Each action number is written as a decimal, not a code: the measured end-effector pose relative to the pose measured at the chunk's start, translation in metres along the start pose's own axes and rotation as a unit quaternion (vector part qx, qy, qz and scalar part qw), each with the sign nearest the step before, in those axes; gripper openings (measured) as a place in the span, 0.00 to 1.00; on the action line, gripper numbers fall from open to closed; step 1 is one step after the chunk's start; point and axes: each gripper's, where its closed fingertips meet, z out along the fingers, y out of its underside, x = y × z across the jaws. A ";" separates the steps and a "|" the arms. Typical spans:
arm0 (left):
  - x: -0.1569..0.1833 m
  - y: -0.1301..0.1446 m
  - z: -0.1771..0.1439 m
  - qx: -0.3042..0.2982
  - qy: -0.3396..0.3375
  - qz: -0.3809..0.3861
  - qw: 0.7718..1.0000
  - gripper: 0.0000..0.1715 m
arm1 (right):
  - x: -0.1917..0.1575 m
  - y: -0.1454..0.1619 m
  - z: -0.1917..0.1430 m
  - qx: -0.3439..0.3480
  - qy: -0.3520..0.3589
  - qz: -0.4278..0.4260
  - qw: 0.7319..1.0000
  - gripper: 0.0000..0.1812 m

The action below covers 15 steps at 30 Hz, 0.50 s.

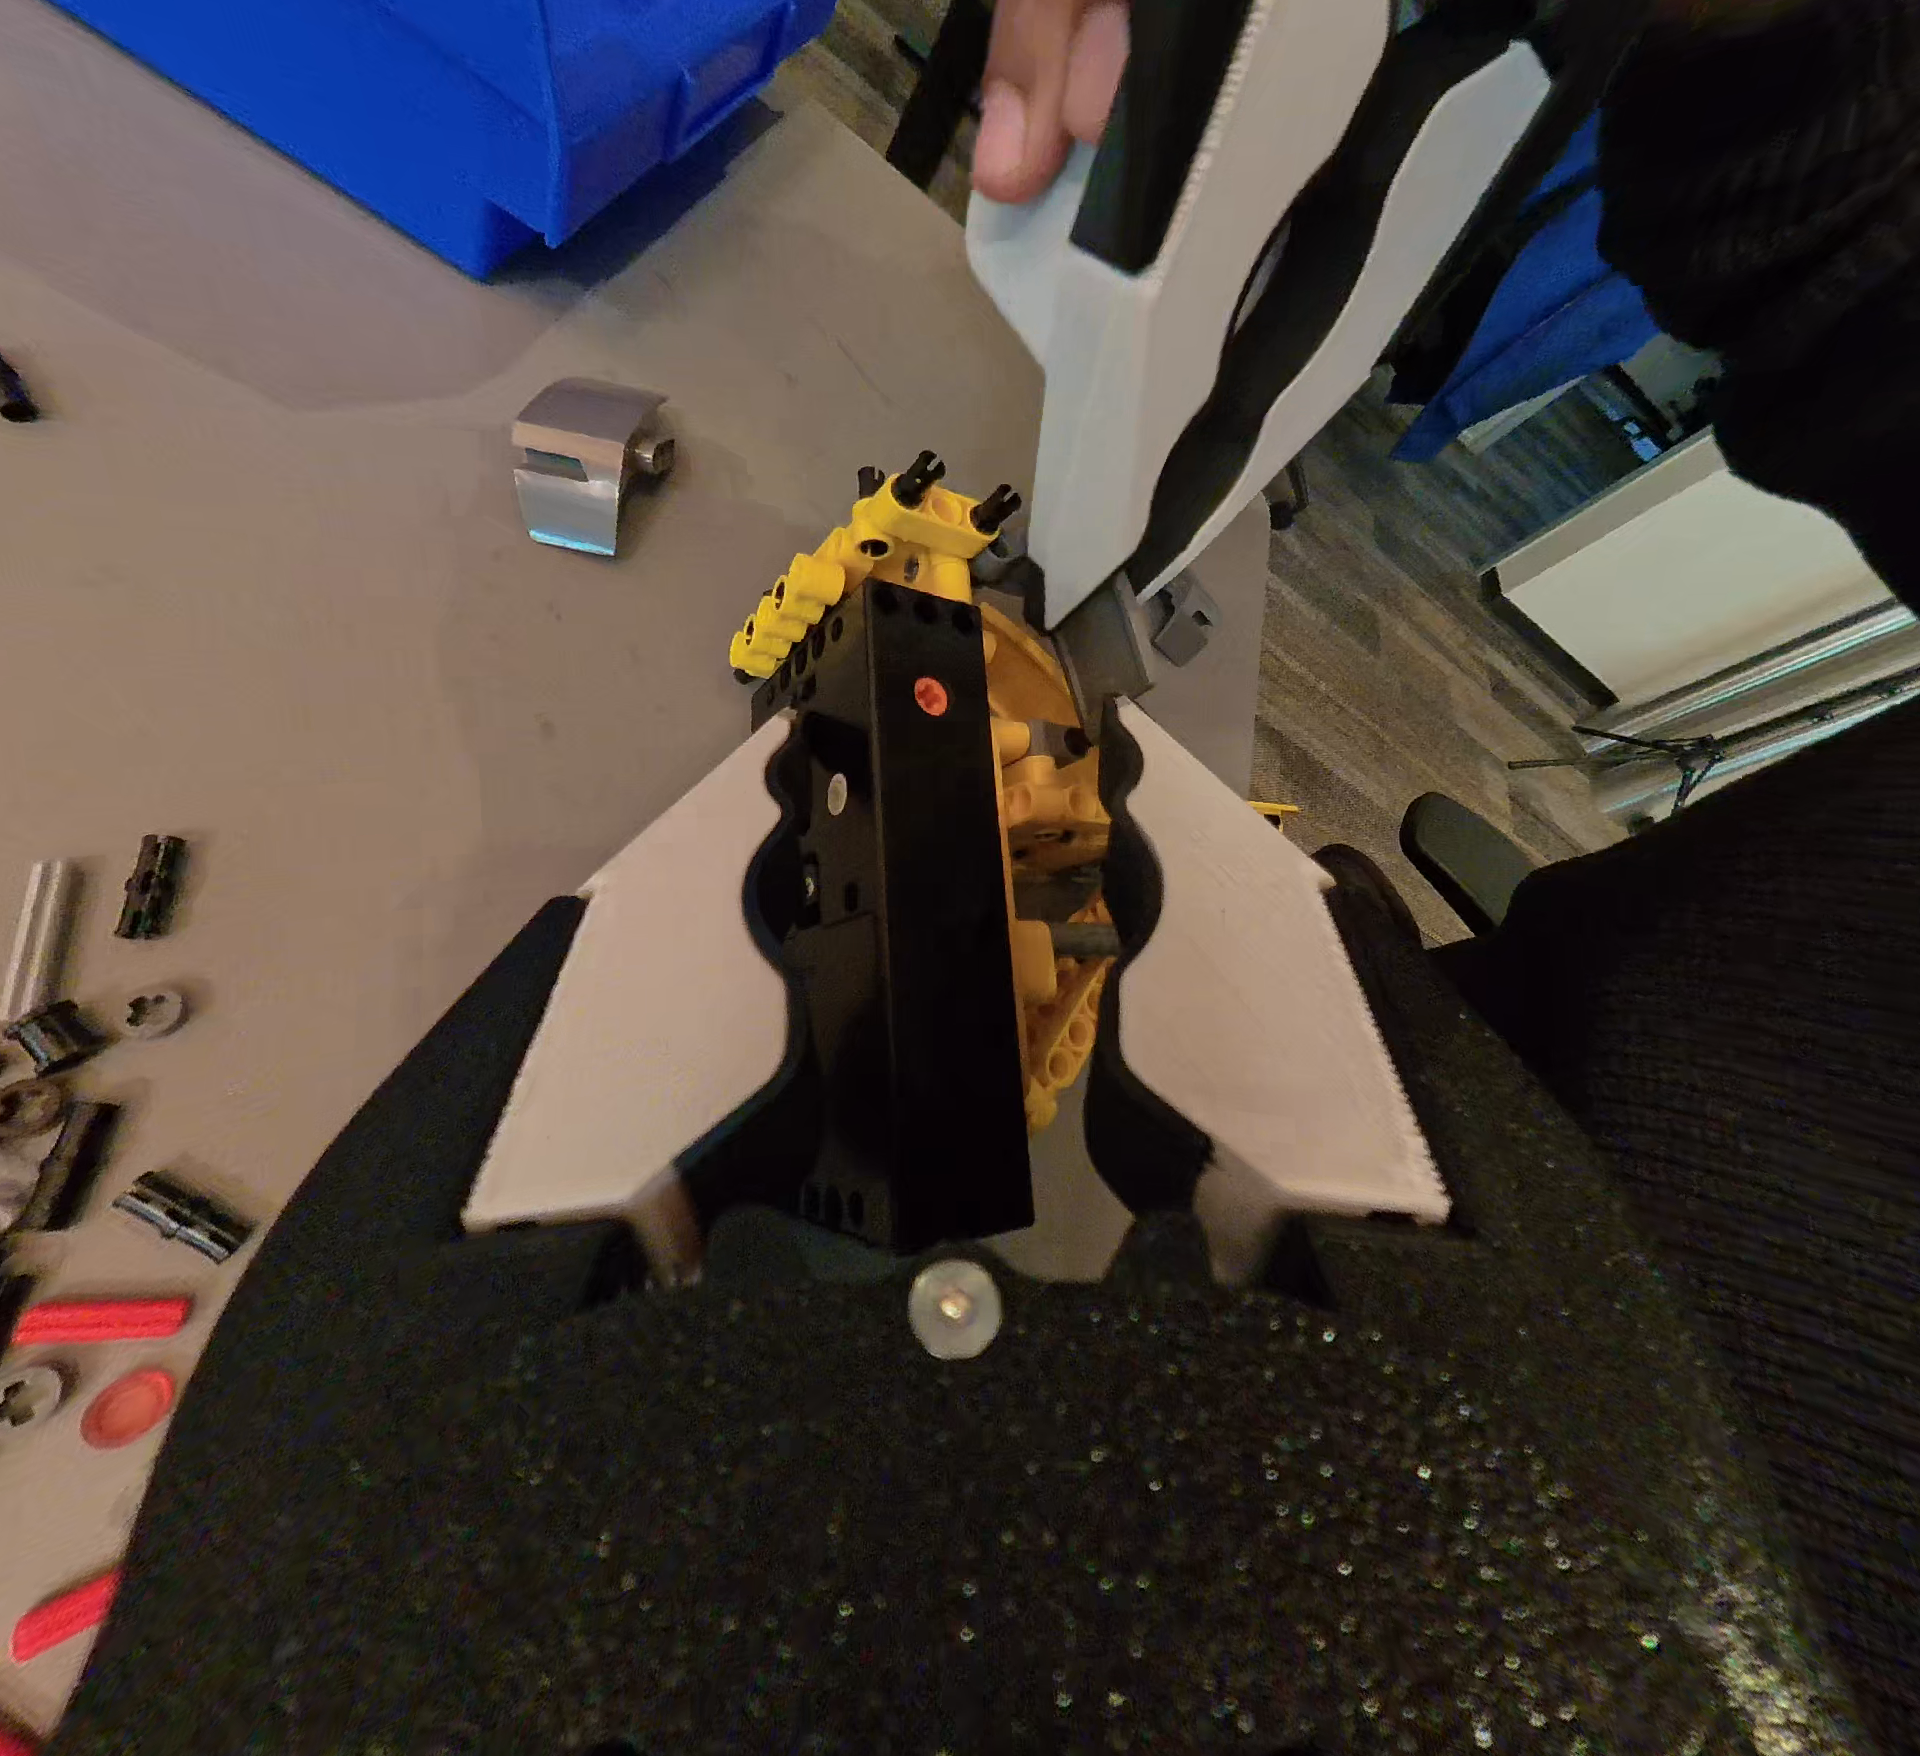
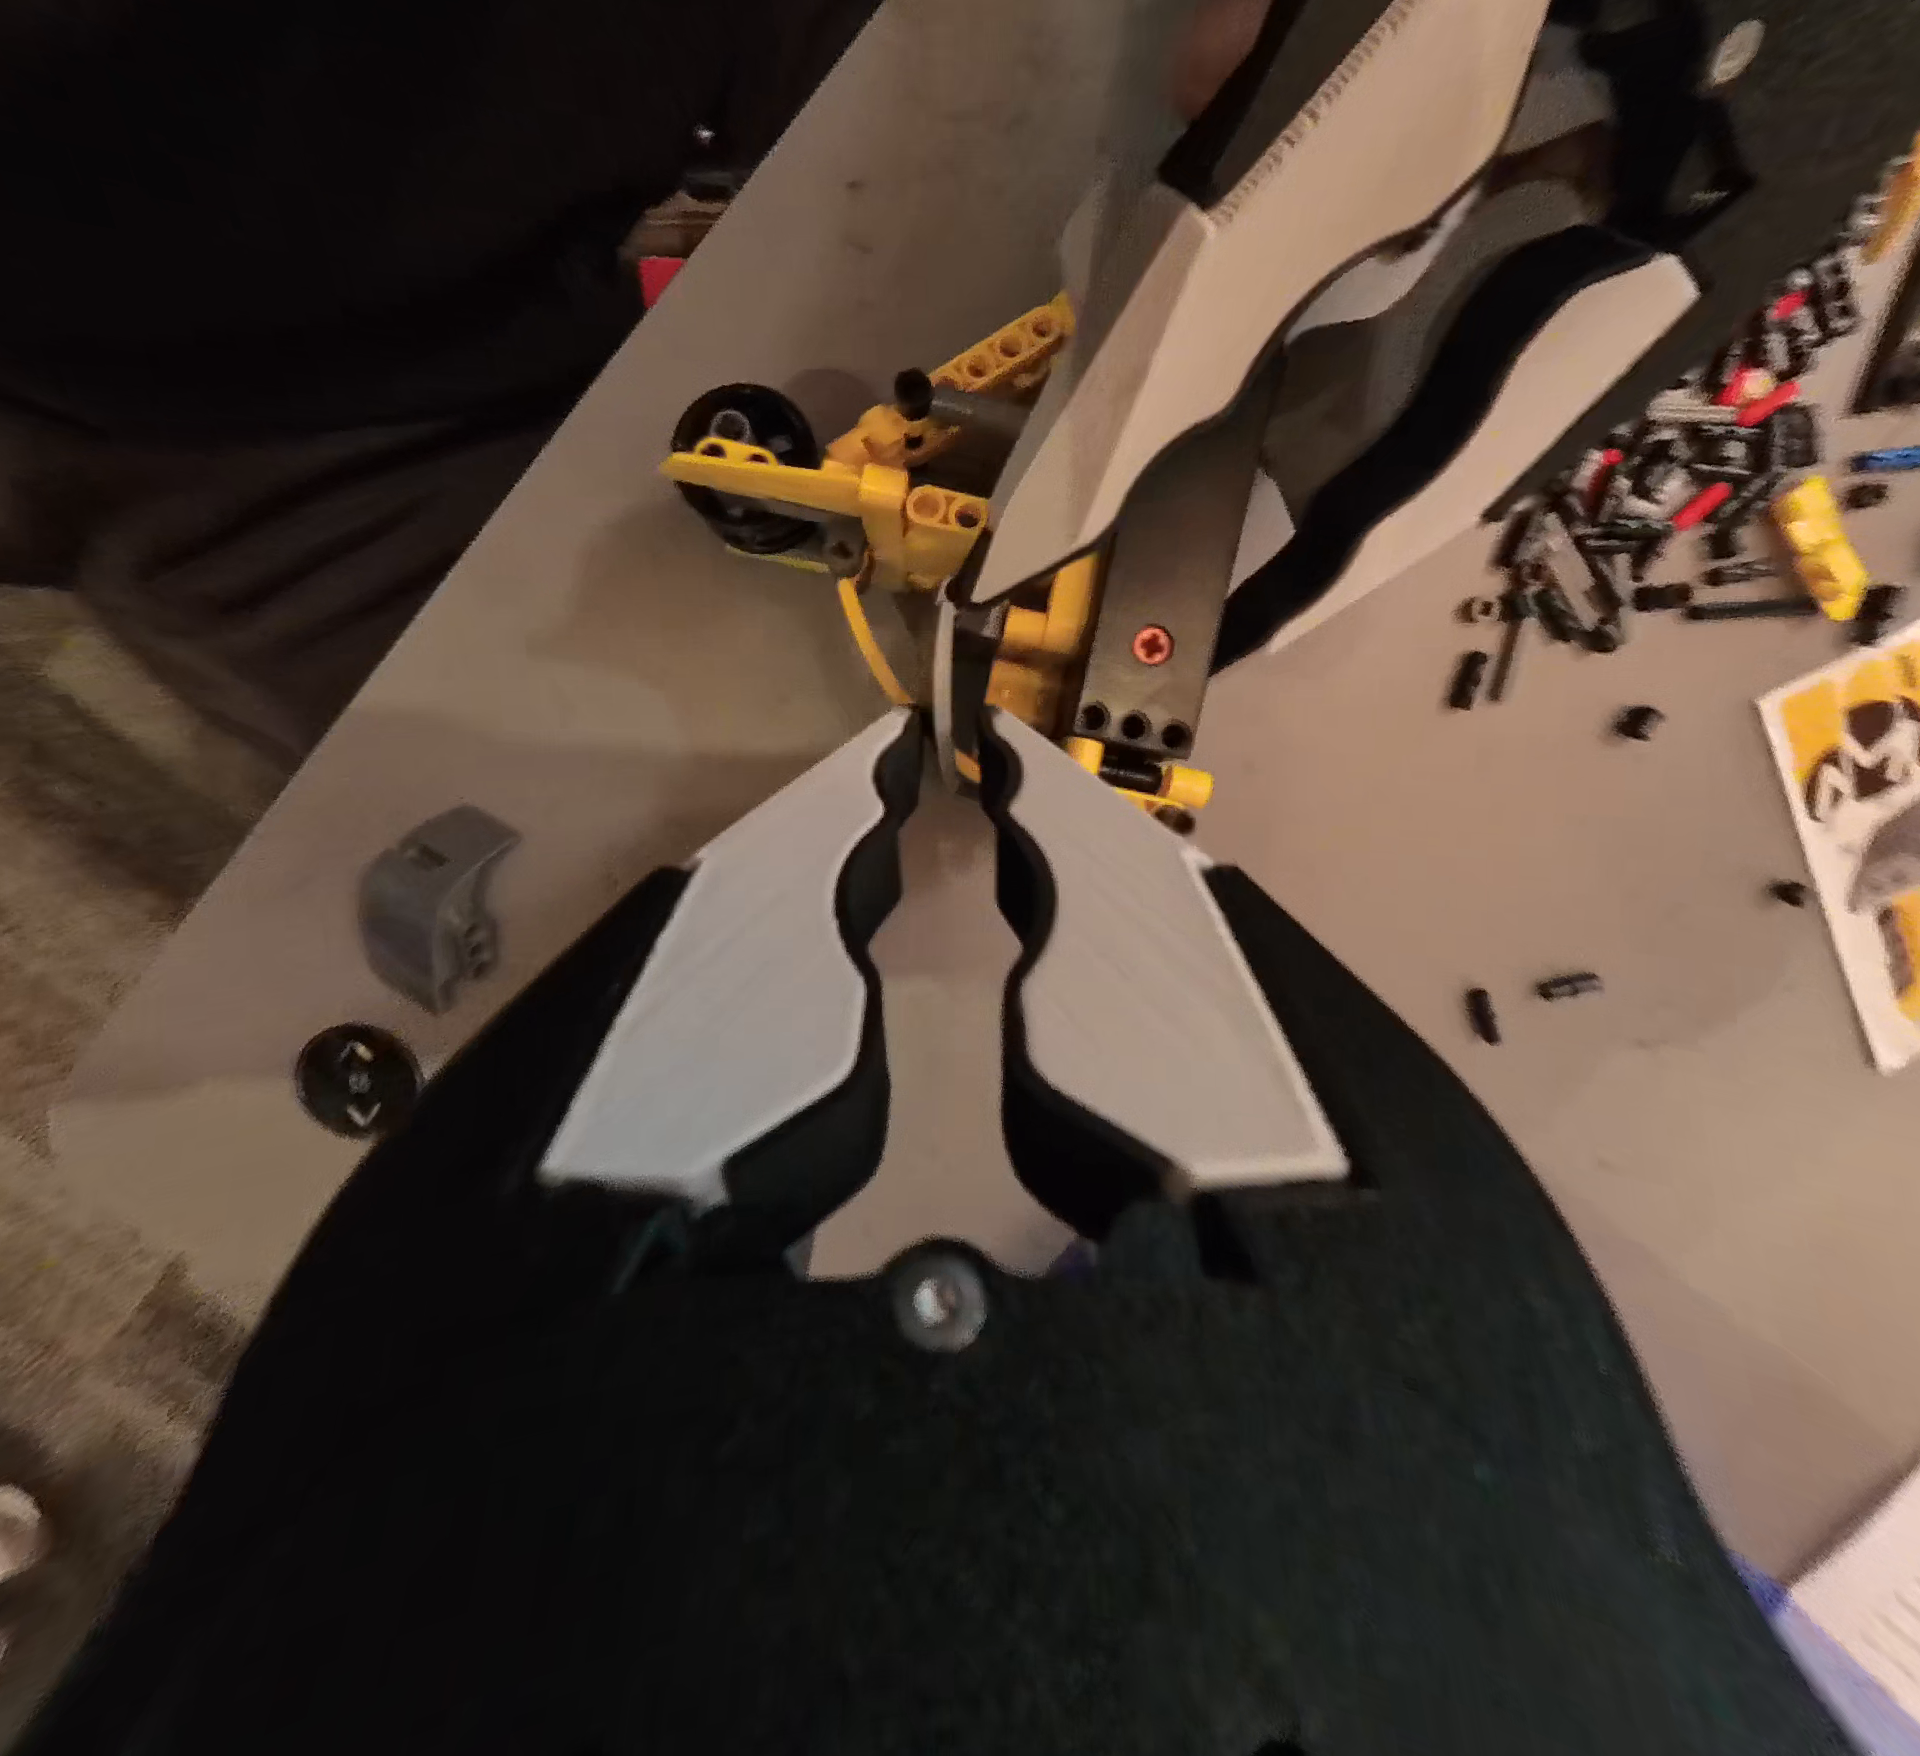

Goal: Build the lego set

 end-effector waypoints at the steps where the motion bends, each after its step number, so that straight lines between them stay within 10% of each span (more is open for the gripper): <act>1: 0.000 0.000 0.000 -0.001 0.000 0.000 1.000 0.32 | 0.000 -0.001 0.000 0.001 0.019 0.004 1.000 0.05; 15: 0.001 0.000 0.001 0.001 0.000 0.003 1.000 0.32 | -0.001 -0.010 0.005 -0.042 0.103 0.031 0.993 0.03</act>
